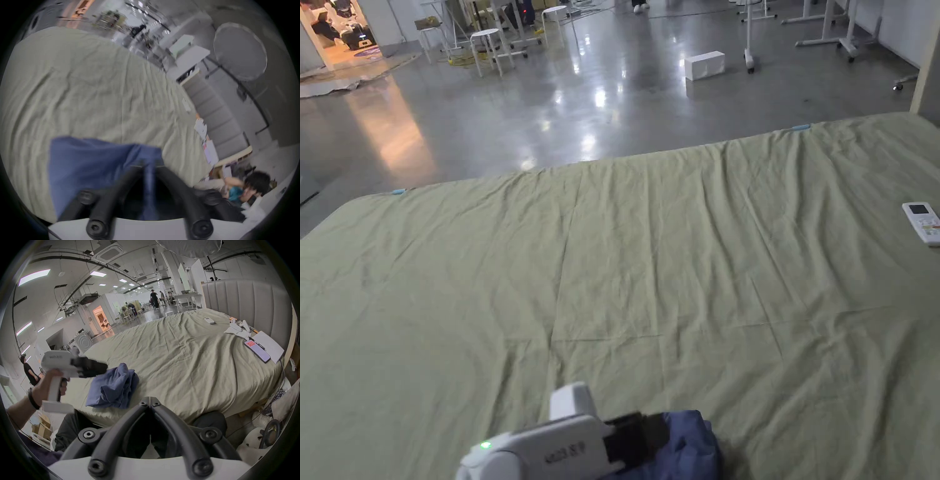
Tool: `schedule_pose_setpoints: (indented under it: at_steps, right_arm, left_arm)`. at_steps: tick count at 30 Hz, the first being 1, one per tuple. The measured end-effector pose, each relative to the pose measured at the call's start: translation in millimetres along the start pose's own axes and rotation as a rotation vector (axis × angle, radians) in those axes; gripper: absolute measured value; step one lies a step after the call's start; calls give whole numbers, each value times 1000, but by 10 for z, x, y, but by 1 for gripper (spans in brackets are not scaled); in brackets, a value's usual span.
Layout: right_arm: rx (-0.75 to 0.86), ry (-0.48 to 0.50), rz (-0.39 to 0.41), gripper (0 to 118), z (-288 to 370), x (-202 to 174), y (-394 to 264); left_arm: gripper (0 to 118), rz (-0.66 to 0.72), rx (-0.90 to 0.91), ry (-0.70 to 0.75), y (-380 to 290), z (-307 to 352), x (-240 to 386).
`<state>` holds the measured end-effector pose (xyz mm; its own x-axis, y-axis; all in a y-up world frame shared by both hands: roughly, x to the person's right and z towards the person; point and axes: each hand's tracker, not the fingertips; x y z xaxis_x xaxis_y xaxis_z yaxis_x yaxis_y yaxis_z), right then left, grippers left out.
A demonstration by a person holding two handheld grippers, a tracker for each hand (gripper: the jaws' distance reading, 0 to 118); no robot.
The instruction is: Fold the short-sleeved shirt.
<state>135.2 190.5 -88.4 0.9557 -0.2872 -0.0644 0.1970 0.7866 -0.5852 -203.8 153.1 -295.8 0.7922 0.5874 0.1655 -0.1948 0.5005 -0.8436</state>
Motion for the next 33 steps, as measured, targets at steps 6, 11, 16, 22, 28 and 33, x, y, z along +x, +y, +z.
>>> schedule_pose_setpoints:
  at_steps: [6, 11, 16, 22, 28, 33]
  right_arm:
    - [17, -22, -22, 0, 214, 13, -54]
    - [-50, 25, -61, 0, 109, 60, -84]
    - [-70, 184, -88, 0, -477, -200, 169]
    - [-261, 386, -65, 0, -1881, -620, 557]
    - [-506, 262, -61, 0, -2625, -515, 315]
    - [-525, 230, -151, 1, -2614, -468, 283]
  left_arm:
    - [0, 25, -165, 3, -427, -860, -202]
    - [0, 29, -165, 29, -272, -599, 2]
    - [0, 28, 54, -177, -217, 303, 37]
    - [0, 90, 138, -83, -359, 1005, -471]
    - [105, 150, 107, -29, -418, 1008, -1015]
    - [113, 226, 50, -162, -352, 662, -1368]
